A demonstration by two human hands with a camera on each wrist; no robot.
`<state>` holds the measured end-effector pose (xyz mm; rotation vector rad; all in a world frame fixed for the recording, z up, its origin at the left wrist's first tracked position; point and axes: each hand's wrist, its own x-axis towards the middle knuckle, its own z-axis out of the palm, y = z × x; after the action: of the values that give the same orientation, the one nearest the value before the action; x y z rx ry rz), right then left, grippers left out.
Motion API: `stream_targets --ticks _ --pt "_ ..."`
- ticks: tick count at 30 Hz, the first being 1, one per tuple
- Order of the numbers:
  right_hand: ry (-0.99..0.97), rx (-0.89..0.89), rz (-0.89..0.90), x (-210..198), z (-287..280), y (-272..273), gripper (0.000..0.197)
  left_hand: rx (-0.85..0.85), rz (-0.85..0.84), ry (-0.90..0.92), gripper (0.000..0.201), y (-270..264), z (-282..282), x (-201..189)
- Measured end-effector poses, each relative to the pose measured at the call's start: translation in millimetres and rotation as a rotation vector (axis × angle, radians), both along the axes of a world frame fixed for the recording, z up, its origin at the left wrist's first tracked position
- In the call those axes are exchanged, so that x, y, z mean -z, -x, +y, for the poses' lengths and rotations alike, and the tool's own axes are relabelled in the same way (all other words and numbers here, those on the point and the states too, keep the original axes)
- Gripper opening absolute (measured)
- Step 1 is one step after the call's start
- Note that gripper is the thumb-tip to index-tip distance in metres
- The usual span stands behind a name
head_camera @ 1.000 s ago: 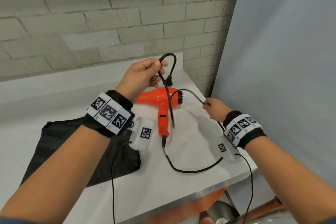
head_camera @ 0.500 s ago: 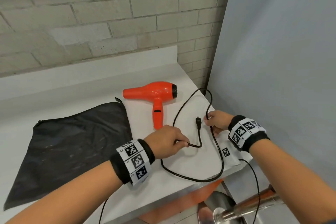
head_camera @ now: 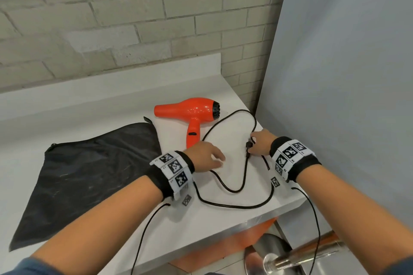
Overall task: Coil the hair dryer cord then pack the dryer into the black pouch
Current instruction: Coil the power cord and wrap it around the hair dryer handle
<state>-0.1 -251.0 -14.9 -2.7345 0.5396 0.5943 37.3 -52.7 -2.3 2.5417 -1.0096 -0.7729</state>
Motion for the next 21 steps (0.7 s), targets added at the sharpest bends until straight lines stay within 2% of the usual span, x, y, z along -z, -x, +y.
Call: stream_targets --ticks 2,4,7,10,15,18,19,21 --pt "0.012 -0.001 -0.045 -7.5 5.7 -4.2 0.053 -0.174 -0.089 0.061 0.036 -19.0 4.9 -1.7" --pt "-0.071 -0.031 -0.128 -13.9 16.6 -9.7 0.051 -0.354 -0.153 0.105 0.039 -36.7 8.9 -3.2" --pt "-0.194 -0.094 -0.217 -20.9 40.2 -18.4 0.044 -0.482 -0.093 0.081 0.057 -56.2 11.1 -3.2" --pt "-0.305 -0.122 -0.217 -23.5 63.7 -27.9 0.042 -0.545 0.034 0.034 0.071 -66.5 6.7 2.2" --pt "-0.476 -0.052 -0.109 -16.0 97.1 -37.1 0.046 -0.541 0.151 0.008 0.052 -76.8 1.2 6.6" --pt "-0.53 -0.021 -0.076 -10.3 112.4 -37.9 0.015 -0.552 0.277 0.061 0.033 -82.5 0.9 3.5" --pt "-0.561 -0.005 -0.096 -9.8 116.1 -37.4 0.014 -0.563 0.305 0.08 0.028 -83.7 0.4 2.3" --pt "-0.596 0.039 -0.164 -7.8 119.0 -37.4 0.033 -0.549 0.326 0.101 0.026 -86.2 -0.6 -0.5"
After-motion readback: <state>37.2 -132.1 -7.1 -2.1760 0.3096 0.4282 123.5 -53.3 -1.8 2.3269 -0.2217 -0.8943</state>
